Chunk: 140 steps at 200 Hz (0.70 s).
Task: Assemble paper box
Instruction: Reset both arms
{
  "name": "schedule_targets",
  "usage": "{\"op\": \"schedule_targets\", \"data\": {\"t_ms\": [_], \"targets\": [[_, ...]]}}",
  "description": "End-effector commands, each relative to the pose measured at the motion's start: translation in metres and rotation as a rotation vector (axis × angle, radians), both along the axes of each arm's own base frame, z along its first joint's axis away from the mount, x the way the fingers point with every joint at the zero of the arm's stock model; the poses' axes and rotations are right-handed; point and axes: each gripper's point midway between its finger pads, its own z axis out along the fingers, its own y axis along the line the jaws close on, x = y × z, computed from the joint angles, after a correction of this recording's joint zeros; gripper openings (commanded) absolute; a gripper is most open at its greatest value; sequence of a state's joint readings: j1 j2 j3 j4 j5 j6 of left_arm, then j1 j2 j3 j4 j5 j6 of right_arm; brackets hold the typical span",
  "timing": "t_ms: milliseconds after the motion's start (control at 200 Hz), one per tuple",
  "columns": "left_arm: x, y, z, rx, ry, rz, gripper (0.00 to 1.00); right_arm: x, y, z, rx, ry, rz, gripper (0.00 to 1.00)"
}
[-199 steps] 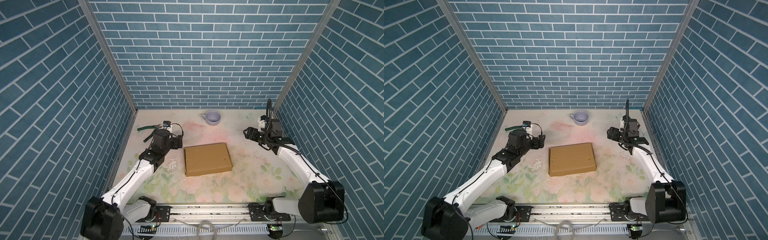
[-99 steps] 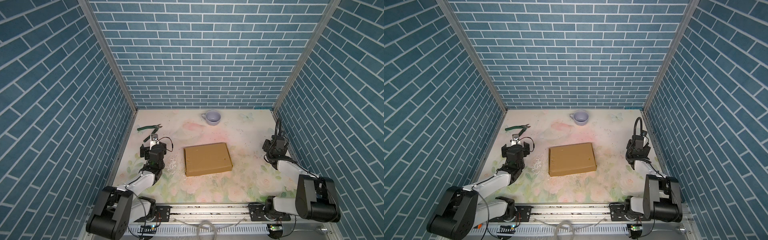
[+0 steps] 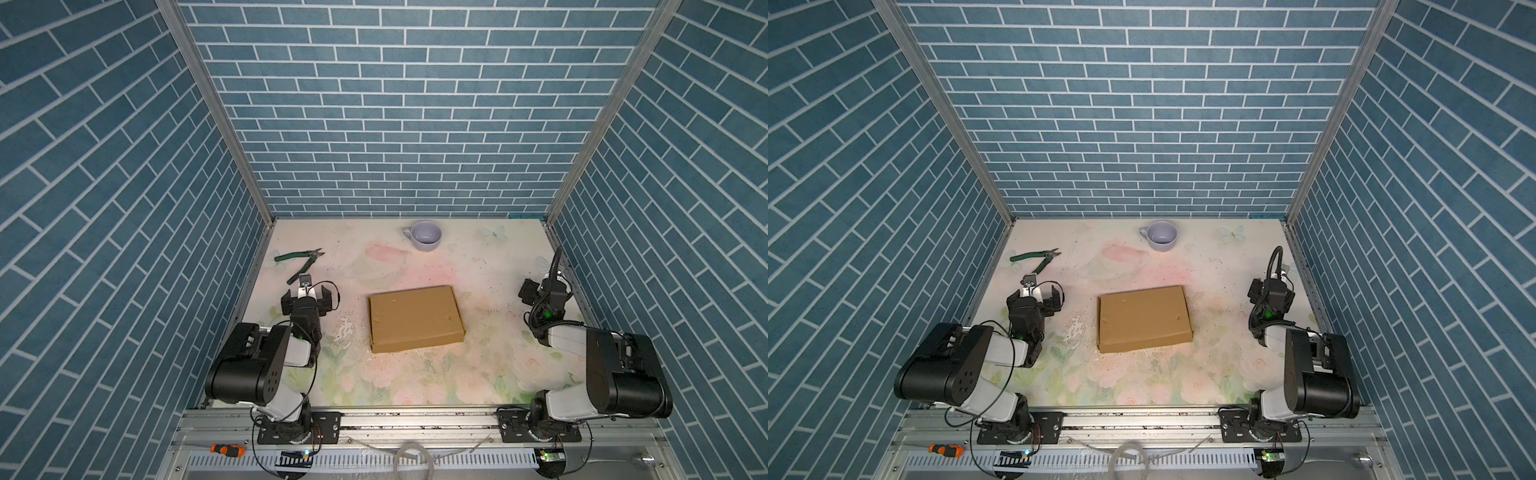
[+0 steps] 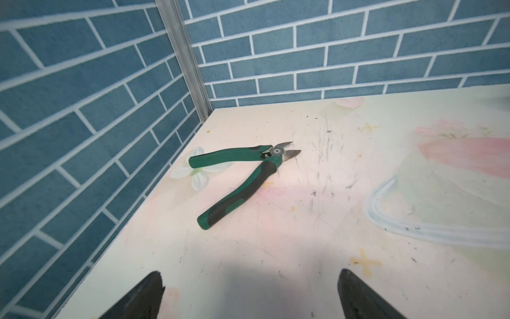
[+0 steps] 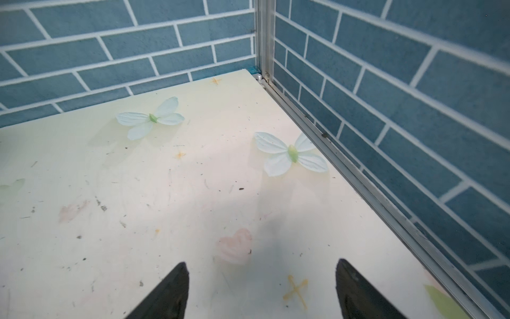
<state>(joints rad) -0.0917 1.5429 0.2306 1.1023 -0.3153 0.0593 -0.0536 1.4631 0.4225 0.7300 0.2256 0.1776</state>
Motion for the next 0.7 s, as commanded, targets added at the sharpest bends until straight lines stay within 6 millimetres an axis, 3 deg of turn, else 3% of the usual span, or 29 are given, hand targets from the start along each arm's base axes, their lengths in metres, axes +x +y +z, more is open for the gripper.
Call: {"op": "schedule_targets", "data": {"t_ms": [0,125,370,420,695], "targets": [[0.011,0.000,0.018,-0.008,-0.066,-0.004,1.00,0.005,0.019,-0.007,-0.043,-0.064,0.137,0.82],[0.019,0.011,0.013,-0.048,-0.005,0.041,1.00,0.002,0.017,-0.010,-0.037,-0.024,0.120,0.82],[0.020,0.011,0.010,-0.043,0.012,0.040,1.00,0.003,0.017,-0.009,-0.040,-0.037,0.121,0.83],[0.019,0.010,0.011,-0.042,0.010,0.037,1.00,0.003,0.017,-0.010,-0.040,-0.032,0.121,0.99],[0.020,0.010,0.012,-0.041,0.008,0.036,1.00,0.001,0.014,-0.008,-0.043,-0.047,0.101,0.99]]}}
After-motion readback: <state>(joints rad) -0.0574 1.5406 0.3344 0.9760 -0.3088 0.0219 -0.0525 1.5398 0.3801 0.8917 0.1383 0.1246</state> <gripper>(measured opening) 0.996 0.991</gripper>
